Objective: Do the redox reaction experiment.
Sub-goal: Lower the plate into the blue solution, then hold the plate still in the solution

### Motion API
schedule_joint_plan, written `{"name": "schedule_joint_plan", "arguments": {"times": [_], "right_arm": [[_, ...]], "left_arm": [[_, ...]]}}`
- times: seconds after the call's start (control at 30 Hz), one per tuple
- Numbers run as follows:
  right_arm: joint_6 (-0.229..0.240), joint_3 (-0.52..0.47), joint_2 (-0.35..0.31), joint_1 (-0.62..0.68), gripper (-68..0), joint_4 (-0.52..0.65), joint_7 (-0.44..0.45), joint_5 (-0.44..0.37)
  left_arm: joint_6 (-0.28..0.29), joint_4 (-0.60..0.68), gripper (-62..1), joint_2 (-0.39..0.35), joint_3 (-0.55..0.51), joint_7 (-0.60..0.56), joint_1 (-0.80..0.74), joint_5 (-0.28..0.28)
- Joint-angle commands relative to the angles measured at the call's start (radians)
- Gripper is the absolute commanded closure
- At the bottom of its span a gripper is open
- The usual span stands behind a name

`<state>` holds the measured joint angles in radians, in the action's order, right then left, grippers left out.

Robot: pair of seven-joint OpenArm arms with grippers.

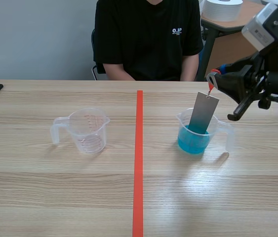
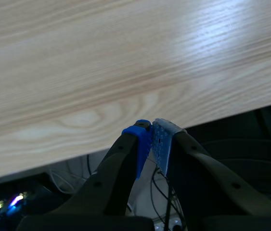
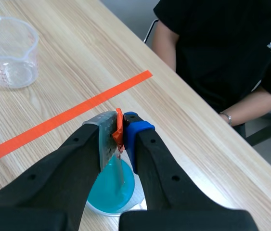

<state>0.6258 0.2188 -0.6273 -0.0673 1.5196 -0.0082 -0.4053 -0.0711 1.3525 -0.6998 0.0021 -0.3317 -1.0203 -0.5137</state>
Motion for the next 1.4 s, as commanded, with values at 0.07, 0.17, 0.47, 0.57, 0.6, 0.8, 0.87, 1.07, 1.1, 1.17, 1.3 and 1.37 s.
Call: {"name": "schedule_joint_plan", "arguments": {"times": [0.07, 0.17, 0.47, 0.57, 0.6, 0.8, 0.87, 1.07, 1.1, 1.17, 1.3, 1.37], "right_arm": [[-0.004, 0.016, 0.010, -0.042, -1.7, -0.035, 0.030, 0.015], [-0.003, 0.025, 0.022, -0.050, -1.7, -0.063, 0.043, 0.034], [-0.003, 0.026, 0.030, -0.052, -1.7, -0.071, 0.060, 0.062], [-0.003, 0.026, 0.030, -0.052, -1.7, -0.071, 0.060, 0.062], [-0.003, 0.026, 0.029, -0.052, -1.7, -0.071, 0.060, 0.062], [-0.003, 0.026, 0.029, -0.052, -1.7, -0.071, 0.060, 0.062], [-0.003, 0.026, 0.029, -0.052, -1.7, -0.071, 0.060, 0.062], [-0.003, 0.026, 0.029, -0.052, -1.7, -0.071, 0.060, 0.062], [-0.003, 0.026, 0.029, -0.052, -1.7, -0.071, 0.060, 0.062], [-0.003, 0.026, 0.029, -0.052, -1.7, -0.071, 0.060, 0.062], [-0.003, 0.026, 0.029, -0.052, -1.7, -0.071, 0.060, 0.062], [-0.003, 0.026, 0.029, -0.052, -1.7, -0.071, 0.060, 0.062]], "left_arm": [[0.003, 0.010, -4.9, 0.058, 0.014, -0.008, -0.016, 0.002], [0.004, 0.009, -4.9, 0.097, 0.013, -0.008, -0.038, 0.005], [0.003, 0.008, -4.9, 0.169, 0.014, 0.045, -0.049, 0.005], [0.006, 0.008, -4.9, 0.173, 0.014, 0.045, -0.049, 0.005], [0.006, 0.008, -4.9, 0.173, 0.014, 0.045, -0.048, 0.005], [0.006, 0.008, -4.9, 0.173, 0.014, 0.045, -0.048, 0.005], [0.006, 0.008, -4.9, 0.173, 0.014, 0.045, -0.048, 0.005], [0.006, 0.008, -4.9, 0.173, 0.014, 0.045, -0.048, 0.005], [0.006, 0.008, -4.9, 0.173, 0.014, 0.045, -0.048, 0.005], [0.006, 0.008, -4.9, 0.173, 0.014, 0.045, -0.048, 0.005], [0.006, 0.008, -4.9, 0.173, 0.014, 0.045, -0.048, 0.005], [0.006, 0.008, -4.9, 0.173, 0.014, 0.045, -0.048, 0.005]]}}
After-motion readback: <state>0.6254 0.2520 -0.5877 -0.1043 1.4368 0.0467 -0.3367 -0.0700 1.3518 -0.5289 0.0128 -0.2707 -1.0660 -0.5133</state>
